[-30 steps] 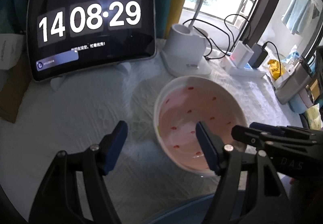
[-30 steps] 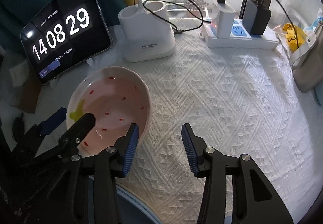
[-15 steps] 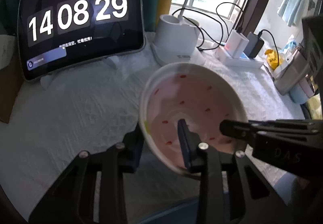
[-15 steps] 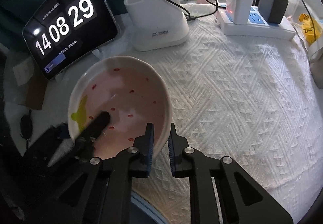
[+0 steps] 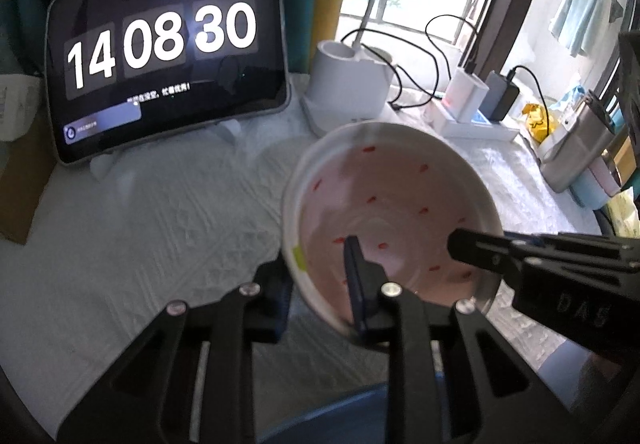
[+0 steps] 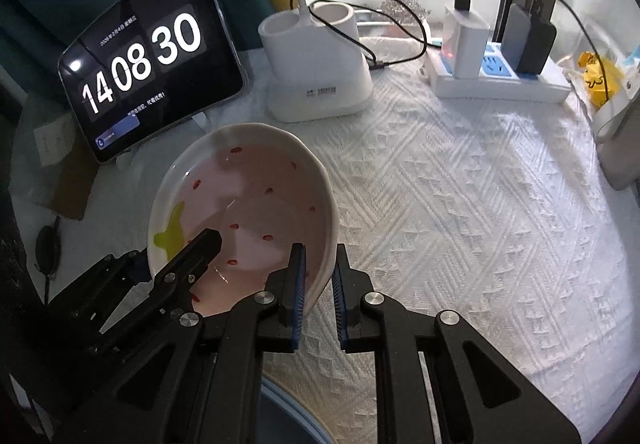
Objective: Organize plates and bowls
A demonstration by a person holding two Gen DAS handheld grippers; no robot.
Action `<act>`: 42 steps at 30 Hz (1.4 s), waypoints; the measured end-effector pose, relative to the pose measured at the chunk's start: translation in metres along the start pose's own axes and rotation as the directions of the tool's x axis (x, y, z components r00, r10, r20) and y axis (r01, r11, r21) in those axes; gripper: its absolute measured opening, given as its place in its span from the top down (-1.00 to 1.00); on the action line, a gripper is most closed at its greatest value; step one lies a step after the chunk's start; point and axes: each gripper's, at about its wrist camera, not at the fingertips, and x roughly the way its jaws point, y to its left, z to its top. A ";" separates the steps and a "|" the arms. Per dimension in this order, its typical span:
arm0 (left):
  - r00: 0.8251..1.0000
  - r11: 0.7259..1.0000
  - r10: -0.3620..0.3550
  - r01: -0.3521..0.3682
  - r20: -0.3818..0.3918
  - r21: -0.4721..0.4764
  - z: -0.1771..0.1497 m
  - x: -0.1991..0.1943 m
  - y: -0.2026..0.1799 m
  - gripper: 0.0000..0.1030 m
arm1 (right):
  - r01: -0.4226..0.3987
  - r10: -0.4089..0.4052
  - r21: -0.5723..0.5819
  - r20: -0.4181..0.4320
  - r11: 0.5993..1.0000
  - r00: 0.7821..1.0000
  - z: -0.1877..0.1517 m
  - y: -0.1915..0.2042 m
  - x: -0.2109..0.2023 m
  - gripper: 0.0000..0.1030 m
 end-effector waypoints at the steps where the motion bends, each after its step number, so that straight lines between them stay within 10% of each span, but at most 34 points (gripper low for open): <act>1: 1.000 1.000 0.001 -0.001 0.006 0.002 0.001 -0.003 -0.001 0.52 | -0.002 0.002 0.001 0.004 1.000 1.000 0.000 0.000 -0.002 0.73; 42: 0.986 0.996 -0.061 0.049 0.155 0.076 -0.033 -0.104 -0.052 0.52 | -0.003 0.003 0.003 0.215 1.000 0.977 -0.065 -0.006 -0.123 0.74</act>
